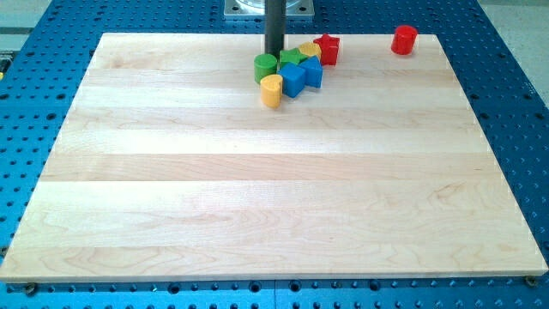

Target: Move the green star towards the right center of the board

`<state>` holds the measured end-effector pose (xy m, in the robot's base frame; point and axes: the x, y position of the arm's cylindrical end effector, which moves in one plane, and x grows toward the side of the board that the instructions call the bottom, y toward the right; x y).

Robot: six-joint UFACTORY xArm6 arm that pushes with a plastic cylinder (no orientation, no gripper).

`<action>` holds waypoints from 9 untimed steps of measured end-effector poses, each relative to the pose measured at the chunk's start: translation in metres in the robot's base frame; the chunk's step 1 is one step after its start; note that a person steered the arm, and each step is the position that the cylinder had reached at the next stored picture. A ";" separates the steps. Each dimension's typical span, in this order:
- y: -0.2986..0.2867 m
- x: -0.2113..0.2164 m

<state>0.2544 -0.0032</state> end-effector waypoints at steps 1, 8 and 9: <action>0.023 0.033; 0.088 0.159; 0.133 0.159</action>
<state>0.4134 0.1303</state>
